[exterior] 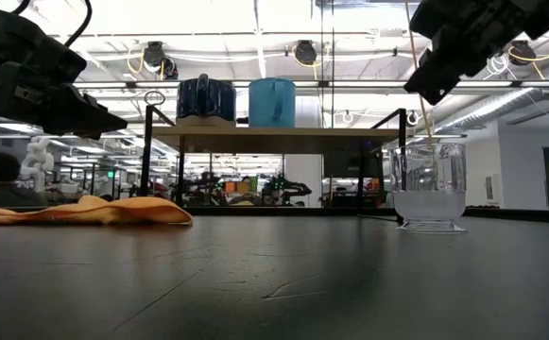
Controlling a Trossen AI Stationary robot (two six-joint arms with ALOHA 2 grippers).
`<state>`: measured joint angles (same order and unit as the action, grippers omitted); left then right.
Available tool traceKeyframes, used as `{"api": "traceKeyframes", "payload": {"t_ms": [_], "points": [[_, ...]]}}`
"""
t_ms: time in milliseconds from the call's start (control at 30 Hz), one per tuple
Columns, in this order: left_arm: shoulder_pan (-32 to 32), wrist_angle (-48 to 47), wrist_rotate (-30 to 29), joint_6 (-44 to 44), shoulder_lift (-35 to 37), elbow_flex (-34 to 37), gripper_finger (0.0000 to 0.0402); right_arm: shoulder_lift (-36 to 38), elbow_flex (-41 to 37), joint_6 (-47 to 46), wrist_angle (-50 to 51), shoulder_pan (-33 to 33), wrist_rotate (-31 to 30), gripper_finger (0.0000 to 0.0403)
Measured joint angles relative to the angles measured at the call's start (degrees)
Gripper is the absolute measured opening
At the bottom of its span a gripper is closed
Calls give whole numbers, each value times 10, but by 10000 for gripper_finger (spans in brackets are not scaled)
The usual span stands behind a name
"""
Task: Stack small to large cups/mugs on shelf
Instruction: Put the transparent mug on the shelf
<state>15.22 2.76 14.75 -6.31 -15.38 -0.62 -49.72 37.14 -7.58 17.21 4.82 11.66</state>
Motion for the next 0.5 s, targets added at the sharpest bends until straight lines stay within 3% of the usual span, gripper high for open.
{"api": "traceKeyframes", "payload": {"t_ms": [300,500], "points": [[0,0,2,1,0,0,31,-40,91,16,143,-1,1,0],[0,0,2,2,0,0,31,-75,95,38,161,-10,19,0]]}}
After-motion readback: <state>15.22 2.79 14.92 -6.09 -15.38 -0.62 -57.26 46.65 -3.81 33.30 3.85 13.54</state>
